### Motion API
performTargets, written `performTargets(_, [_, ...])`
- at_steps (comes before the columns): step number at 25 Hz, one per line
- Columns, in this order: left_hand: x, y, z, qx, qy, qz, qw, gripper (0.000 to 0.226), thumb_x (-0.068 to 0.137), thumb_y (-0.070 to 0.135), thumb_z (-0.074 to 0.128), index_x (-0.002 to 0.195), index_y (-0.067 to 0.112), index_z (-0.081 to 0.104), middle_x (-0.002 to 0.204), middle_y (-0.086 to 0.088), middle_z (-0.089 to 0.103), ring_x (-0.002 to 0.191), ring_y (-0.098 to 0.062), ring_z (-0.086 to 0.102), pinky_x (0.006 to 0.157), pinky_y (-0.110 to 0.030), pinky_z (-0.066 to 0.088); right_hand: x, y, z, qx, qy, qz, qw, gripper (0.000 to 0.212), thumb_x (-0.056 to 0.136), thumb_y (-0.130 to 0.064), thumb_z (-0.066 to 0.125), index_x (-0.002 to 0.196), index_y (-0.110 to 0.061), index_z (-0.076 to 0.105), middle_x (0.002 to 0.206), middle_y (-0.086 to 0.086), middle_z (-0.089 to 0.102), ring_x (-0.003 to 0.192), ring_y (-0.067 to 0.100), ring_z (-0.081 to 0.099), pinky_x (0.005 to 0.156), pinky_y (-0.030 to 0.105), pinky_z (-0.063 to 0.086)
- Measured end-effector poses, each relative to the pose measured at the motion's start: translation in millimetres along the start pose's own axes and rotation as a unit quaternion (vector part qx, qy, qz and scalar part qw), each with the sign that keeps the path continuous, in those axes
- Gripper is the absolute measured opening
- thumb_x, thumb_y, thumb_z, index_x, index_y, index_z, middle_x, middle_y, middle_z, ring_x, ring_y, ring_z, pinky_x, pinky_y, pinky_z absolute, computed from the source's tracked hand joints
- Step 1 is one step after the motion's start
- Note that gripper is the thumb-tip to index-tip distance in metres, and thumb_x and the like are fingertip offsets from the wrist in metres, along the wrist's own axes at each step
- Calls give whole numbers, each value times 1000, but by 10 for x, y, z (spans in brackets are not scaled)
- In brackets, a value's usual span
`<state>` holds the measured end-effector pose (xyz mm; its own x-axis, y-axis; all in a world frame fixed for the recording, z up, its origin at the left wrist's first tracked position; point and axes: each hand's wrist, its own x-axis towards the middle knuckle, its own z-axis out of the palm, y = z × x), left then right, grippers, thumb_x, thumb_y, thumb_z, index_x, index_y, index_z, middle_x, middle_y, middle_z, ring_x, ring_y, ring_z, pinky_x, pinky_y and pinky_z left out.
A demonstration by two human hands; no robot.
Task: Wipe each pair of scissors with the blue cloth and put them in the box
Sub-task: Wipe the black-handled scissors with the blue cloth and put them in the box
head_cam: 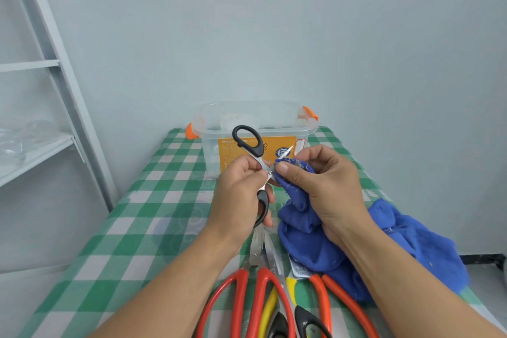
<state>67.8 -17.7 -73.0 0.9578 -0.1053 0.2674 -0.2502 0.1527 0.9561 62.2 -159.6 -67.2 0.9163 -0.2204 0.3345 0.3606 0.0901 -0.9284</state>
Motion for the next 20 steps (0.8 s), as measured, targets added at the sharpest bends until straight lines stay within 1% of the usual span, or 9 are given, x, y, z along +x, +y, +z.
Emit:
performTargets(2, [-13,1,2,3,-15,13,1000,12,96,8,52,85,6,56,60,-14,54,40,-25,42,39,-27,40,18,19,2,-8,9,-4,1000,36,66,-13,89,86,-6,61,73,2,70,66,17,65,61,28,54])
performTargets(4, [-28,8,6,8,-33,26,999,9,90,14,56,82,12,61,60,-15,54,37,-25,42,38,-26,39,38,32,-9,-12,0,10,1000,51,59,-21,90,99,-8,60,87,2,69,78,15,68,69,26,57])
performTargets(6, [-35,-17,15,26,-40,28,998,23,95,7,57,75,16,59,58,-14,53,34,-25,42,36,-24,37,40,16,-15,30,-25,40,998,60,57,-17,88,110,-11,60,95,9,69,81,17,70,70,28,58])
performTargets(9, [-42,-30,14,38,-49,32,998,30,99,1,53,73,15,57,57,-13,54,34,-24,42,36,-24,38,31,-25,-10,104,-36,68,992,56,60,-6,84,111,-9,60,82,14,72,65,22,70,59,31,57])
performTargets(12, [-32,-24,-7,34,-62,39,997,27,96,10,58,71,20,62,57,-11,56,35,-24,43,38,-26,41,35,-18,-14,65,-14,49,997,45,71,-13,81,112,-10,62,72,9,72,61,19,66,59,31,54])
performTargets(15, [-36,-24,-2,47,-58,42,996,19,99,4,56,80,6,57,56,-10,55,33,-23,43,38,-25,40,38,-25,-26,48,10,42,998,27,89,-15,73,113,-9,63,68,10,71,59,19,66,60,31,54])
performTargets(16, [-41,-24,7,50,-58,43,996,20,99,3,54,80,6,57,56,-10,55,32,-23,43,38,-24,39,39,-35,-32,57,15,43,997,25,92,-16,70,114,-7,62,66,11,70,58,19,66,58,30,55])
performTargets(18, [-45,-22,11,46,-63,41,996,31,100,2,53,74,17,62,56,-11,56,32,-24,43,37,-23,37,30,-52,-33,74,21,45,996,22,95,-17,66,109,-1,62,65,12,69,57,20,67,55,29,56])
performTargets(20, [-39,-23,6,41,-65,35,996,38,99,5,56,68,25,64,57,-12,56,31,-24,43,37,-23,37,32,-40,-43,75,36,46,995,23,95,-21,67,97,1,62,68,14,69,60,22,69,58,33,59])
